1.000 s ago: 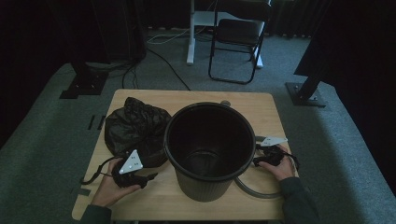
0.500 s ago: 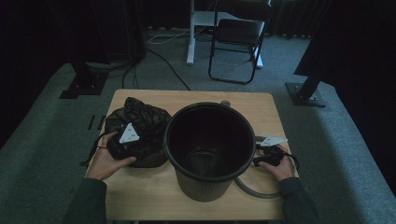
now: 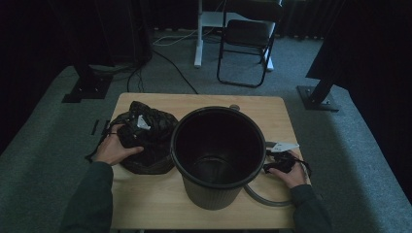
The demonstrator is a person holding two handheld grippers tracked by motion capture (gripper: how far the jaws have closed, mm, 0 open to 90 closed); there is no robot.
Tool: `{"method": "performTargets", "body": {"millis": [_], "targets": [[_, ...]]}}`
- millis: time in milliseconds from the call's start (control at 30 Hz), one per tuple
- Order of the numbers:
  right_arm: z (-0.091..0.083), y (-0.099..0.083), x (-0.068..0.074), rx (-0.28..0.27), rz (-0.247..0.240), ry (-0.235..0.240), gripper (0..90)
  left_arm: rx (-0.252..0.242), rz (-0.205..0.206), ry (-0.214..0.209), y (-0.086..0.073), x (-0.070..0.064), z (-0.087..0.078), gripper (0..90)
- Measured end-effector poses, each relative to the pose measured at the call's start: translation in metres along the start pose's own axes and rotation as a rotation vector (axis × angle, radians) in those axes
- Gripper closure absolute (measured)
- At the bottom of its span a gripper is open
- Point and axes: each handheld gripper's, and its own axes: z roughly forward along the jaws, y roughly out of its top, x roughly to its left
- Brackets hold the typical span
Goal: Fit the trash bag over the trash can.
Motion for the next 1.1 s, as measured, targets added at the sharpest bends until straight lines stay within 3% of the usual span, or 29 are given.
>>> {"method": "performTargets", "body": {"millis": [133,500,633,700,867,1100], "targets": [[0.0,0.0,0.0,0.0,0.0,0.0,25.5,0.08,0.045,-0.005,0.012,-0.001,0.014,32.0],[0.0,0.0,0.0,0.0,0.002,-0.002,25.5,0.249,0.082,-0.034,0.03,0.003,0.054,36.0],[0.0,0.0,0.0,0.0,0.003,-0.002,25.5,0.287,0.09,-0.063,0.031,0.002,0.066,44.2],[0.0,0.0,0.0,0.0,0.004,-0.002,25.6,0.304,0.107,-0.096,0.029,0.001,0.071,53.2],[0.0,0.0,0.0,0.001,0.004,-0.002,25.5,0.301,0.138,-0.098,0.029,0.001,0.069,76.5],[0.0,0.0,0.0,0.001,0.004,-0.002,25.5,0.301,0.16,-0.102,0.037,0.009,0.046,79.4]]}}
